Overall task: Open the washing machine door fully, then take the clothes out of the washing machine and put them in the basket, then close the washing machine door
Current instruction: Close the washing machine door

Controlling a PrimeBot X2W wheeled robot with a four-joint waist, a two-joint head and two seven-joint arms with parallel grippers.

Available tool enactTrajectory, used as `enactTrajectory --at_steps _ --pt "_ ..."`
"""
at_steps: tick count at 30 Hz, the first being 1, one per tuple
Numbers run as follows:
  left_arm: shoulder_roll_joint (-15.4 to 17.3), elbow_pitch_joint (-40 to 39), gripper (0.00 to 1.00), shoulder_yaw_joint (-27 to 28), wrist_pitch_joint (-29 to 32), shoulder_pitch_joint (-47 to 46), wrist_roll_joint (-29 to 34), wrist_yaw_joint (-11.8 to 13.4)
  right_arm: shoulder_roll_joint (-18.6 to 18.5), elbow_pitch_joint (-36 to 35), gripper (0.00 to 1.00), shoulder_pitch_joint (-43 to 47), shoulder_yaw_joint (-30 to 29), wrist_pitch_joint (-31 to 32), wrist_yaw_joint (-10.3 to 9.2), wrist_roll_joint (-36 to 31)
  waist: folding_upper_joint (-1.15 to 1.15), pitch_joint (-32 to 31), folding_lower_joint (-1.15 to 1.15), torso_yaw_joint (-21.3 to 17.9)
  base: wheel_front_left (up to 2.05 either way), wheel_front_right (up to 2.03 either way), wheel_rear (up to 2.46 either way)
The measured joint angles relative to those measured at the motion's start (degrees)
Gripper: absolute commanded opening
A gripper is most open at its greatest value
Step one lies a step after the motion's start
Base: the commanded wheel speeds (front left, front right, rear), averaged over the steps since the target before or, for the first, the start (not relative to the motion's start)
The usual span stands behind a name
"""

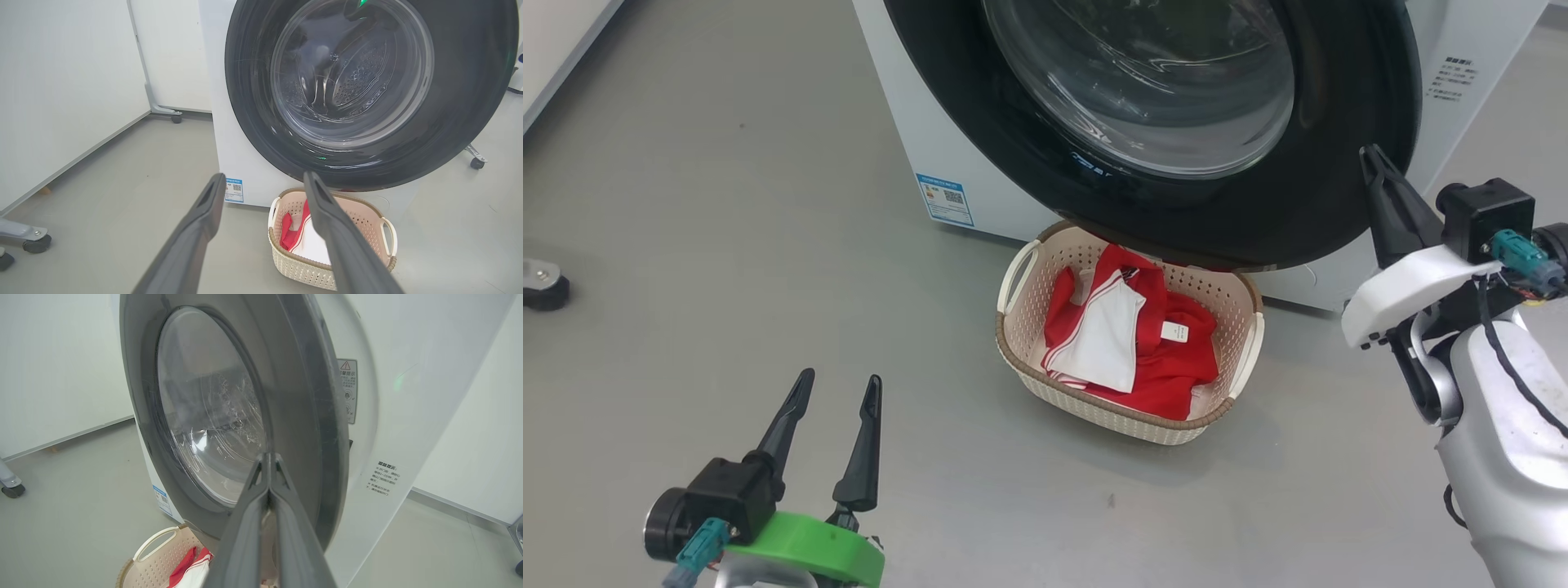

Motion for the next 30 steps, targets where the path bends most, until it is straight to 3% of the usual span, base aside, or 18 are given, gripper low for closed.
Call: enactTrajectory --at_steps 11,30 --pt "-0.51 1.18 1.00 -0.03 -0.99 -1.05 0.00 -0.42 -0.67 5.25 0.00 -6.05 -1.00 0.68 0.86 0.01 0.00 1.71 0.00 1.45 0.00 0.00 0.00" --pt "-1.08 2.72 1.00 -0.10 -1.76 -2.57 0.00 -0.81 -0.76 13.89 0.00 -13.29 -5.12 -0.86 0.25 2.56 0.00 2.90 0.00 1.65 0.00 0.00 0.00"
